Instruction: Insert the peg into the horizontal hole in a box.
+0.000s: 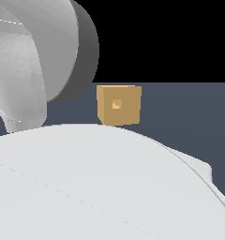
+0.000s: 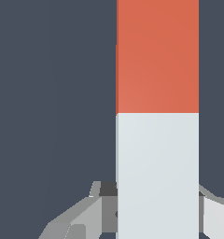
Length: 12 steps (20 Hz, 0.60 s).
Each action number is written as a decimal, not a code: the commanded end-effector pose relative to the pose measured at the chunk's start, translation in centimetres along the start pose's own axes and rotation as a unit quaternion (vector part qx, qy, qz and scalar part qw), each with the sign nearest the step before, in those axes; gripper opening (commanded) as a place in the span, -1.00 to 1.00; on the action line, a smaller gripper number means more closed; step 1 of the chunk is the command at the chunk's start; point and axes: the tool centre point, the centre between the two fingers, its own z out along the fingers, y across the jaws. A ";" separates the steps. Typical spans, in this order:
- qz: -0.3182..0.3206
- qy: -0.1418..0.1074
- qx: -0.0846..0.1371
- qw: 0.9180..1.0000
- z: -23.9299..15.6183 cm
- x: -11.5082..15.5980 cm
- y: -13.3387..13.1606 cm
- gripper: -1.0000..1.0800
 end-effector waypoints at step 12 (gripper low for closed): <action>0.029 0.000 0.000 1.000 -0.9 3.0 2.8 -1.00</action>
